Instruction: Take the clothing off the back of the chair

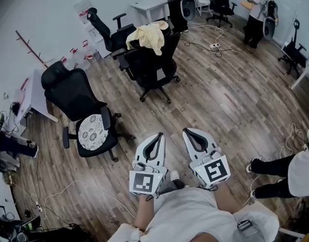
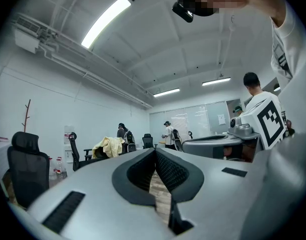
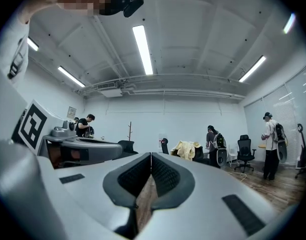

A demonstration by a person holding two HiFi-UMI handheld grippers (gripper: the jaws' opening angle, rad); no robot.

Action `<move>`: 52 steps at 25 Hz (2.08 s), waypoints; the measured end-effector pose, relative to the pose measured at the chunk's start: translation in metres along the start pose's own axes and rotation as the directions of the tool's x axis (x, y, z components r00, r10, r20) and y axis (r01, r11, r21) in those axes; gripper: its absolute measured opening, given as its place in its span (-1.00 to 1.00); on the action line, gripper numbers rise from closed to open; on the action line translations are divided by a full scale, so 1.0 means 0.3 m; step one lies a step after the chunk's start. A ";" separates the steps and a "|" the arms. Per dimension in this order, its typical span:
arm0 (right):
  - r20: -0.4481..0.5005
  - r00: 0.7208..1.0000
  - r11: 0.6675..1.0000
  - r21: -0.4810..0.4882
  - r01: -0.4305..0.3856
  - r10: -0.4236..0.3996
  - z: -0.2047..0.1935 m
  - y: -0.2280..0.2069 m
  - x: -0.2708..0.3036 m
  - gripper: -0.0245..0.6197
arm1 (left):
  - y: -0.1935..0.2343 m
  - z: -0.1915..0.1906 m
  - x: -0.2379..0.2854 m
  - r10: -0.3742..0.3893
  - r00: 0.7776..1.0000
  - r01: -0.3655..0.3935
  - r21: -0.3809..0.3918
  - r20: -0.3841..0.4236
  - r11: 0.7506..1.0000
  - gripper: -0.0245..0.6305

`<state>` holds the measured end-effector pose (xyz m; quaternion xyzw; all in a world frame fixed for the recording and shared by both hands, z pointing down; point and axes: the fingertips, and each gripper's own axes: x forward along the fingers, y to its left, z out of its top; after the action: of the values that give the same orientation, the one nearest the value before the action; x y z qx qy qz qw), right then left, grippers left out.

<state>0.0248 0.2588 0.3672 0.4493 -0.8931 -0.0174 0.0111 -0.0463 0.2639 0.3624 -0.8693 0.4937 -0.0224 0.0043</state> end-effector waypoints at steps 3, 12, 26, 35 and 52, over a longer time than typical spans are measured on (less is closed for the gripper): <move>-0.003 1.000 1.000 -0.002 0.009 -0.009 -0.004 -0.009 0.050 -0.86 | 0.043 -0.003 0.030 -0.011 1.000 0.011 0.002 0.004 1.000 -0.87; -0.006 0.999 0.999 0.001 0.040 -0.040 -0.020 -0.019 0.160 -0.86 | 0.144 -0.013 0.087 -0.034 0.999 0.034 0.008 0.004 0.999 -0.87; -0.025 0.998 0.999 0.000 0.049 -0.049 -0.034 -0.080 0.273 -0.86 | 0.237 -0.029 0.178 -0.025 1.000 0.025 -0.015 -0.011 1.000 -0.87; -0.023 0.999 1.000 0.004 0.026 -0.026 -0.046 -0.184 0.367 -0.86 | 0.277 -0.037 0.303 -0.009 1.000 0.009 -0.017 -0.001 1.000 -0.87; -0.012 1.000 1.000 0.013 -0.029 0.029 -0.045 -0.444 0.530 -0.86 | 0.329 -0.016 0.592 0.053 0.998 -0.053 -0.006 -0.023 0.999 -0.87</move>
<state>0.0373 0.0515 0.3760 0.4365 -0.8995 -0.0089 0.0139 -0.0404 0.0609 0.3704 -0.8555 0.5168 -0.0304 -0.0037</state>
